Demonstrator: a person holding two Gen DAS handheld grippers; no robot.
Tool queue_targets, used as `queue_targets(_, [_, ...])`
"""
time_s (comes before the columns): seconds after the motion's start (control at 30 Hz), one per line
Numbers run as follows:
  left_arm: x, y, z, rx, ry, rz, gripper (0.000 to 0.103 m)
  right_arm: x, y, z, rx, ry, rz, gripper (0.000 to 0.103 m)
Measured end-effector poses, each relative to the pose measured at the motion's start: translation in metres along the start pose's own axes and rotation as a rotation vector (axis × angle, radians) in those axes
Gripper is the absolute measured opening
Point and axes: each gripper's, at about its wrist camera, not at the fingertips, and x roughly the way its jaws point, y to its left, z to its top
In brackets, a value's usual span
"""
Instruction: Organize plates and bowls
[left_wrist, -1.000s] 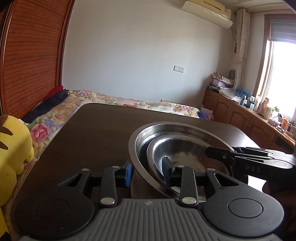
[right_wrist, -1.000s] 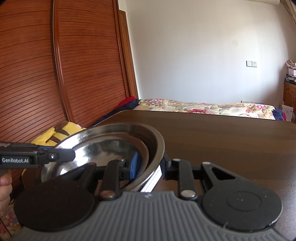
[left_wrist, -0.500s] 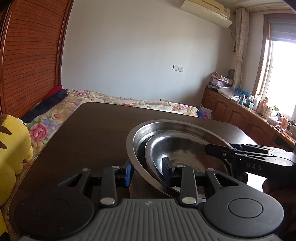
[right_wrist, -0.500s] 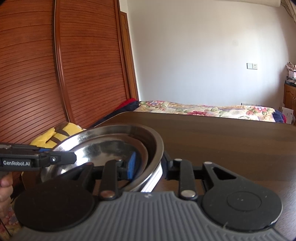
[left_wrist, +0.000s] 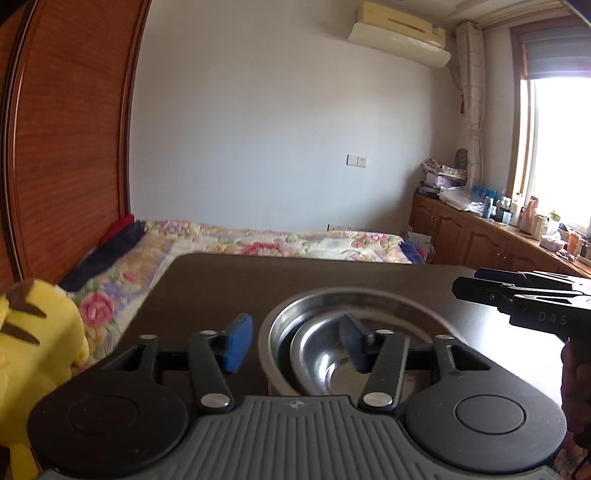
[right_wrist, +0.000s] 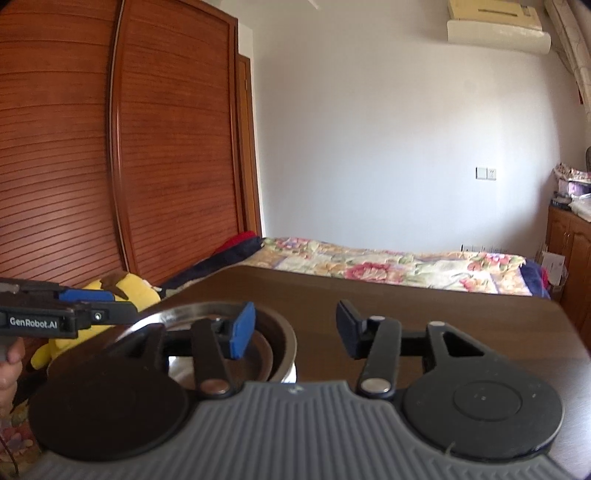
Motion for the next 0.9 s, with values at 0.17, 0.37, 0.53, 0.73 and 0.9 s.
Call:
queue_targets(0.17, [-0.009, -0.011, 0.007, 0.03, -0.025, -0.015, 0.086, -0.016, 0.0, 0.001, 0.005, -0.016, -0.039, 0.059])
queue_targets(0.37, [-0.015, -0.03, 0.011, 0.05, -0.049, -0.037, 0.103, -0.036, -0.005, -0.005, 0.022, -0.043, -0.112, 0.085])
queue_targets(0.53, [-0.017, -0.043, 0.01, 0.057, -0.06, -0.033, 0.103, -0.048, -0.014, -0.008, 0.038, -0.058, -0.165, 0.103])
queue_targets(0.73, [-0.013, -0.06, 0.009, 0.077, -0.057, 0.003, 0.103, -0.053, -0.021, -0.012, 0.068, -0.037, -0.212, 0.103])
queue_targets(0.9, [-0.012, -0.072, 0.004, 0.109, -0.052, 0.06, 0.103, -0.058, -0.021, -0.019, 0.093, -0.035, -0.252, 0.103])
